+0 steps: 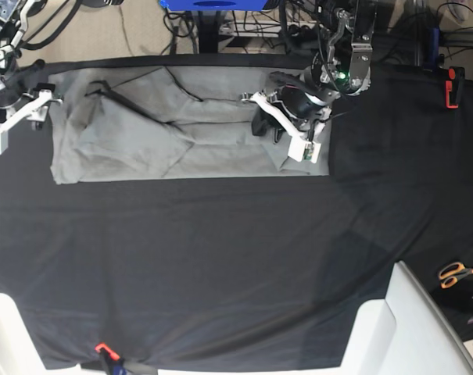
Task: Fold the T-shirt properly
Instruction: 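Move the left gripper to the shirt's end and grasp it, then fold the held end with the left gripper over the shirt's middle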
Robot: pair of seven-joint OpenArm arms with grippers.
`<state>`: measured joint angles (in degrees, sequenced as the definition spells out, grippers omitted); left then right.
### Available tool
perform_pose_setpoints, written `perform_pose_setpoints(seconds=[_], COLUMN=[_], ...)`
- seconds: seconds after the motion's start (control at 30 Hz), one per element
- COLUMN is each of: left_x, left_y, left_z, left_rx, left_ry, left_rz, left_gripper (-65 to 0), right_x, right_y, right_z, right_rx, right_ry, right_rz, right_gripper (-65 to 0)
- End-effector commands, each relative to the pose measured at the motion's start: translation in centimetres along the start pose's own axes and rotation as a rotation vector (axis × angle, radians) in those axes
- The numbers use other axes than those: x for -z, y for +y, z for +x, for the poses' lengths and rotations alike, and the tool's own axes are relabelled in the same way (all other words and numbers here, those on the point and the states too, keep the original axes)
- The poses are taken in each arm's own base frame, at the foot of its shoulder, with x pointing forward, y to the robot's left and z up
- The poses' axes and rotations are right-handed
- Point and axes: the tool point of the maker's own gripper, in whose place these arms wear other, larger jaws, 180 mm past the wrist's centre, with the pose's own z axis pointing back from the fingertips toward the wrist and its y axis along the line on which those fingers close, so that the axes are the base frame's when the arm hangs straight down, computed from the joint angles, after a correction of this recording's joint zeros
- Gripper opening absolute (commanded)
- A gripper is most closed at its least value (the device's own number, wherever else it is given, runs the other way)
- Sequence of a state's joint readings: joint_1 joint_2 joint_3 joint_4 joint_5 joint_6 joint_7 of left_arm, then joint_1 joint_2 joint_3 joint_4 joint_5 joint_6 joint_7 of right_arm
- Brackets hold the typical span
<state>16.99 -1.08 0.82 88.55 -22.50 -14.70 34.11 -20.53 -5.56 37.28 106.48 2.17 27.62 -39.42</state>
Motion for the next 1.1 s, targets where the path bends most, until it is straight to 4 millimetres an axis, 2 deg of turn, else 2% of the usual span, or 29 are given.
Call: perform_pose_setpoints(seconds=[0.0,0.2,0.3,0.57,0.83,0.97,1.07], left_x=[0.1,0.5,0.8,1.3,1.3,1.4,1.6], left_y=[-0.5,-0.6,-2.0,-3.9,-4.0,-4.5,-6.9], left_z=[1.5,2.6,2.2,1.6,1.7,1.4,0.7], left_rx=[-0.019,-0.029,-0.007,0.021,0.021,0.021,0.057], left_ry=[-0.049,-0.067,-0.052,-0.032,-0.033,-0.025,-0.004], left_rz=[-0.002,0.004,-0.029,-0.071,-0.075,-0.087,-0.142], left_gripper=[-65.0,-65.0,-65.0,-65.0,-65.0,-40.5,-27.0], right_x=[-0.3,-0.3,-0.3,-0.3,-0.3,-0.3,-0.3], right_y=[-0.4,-0.4,-0.4,-0.4,-0.4,-0.4,-0.4], right_z=[0.9,0.9,0.9,0.9,0.9,0.9,0.9], right_rx=[-0.003,-0.003,-0.004,-0.004,-0.004,-0.004,-0.004], right_ry=[-0.035,-0.035,-0.034,-0.034,-0.034,-0.032,-0.032], right_rz=[-0.008,-0.008,-0.008,-0.008,-0.008,-0.008,-0.008], right_gripper=[-24.3,-24.3,-24.3,-24.3,-24.3,-24.3,-24.3])
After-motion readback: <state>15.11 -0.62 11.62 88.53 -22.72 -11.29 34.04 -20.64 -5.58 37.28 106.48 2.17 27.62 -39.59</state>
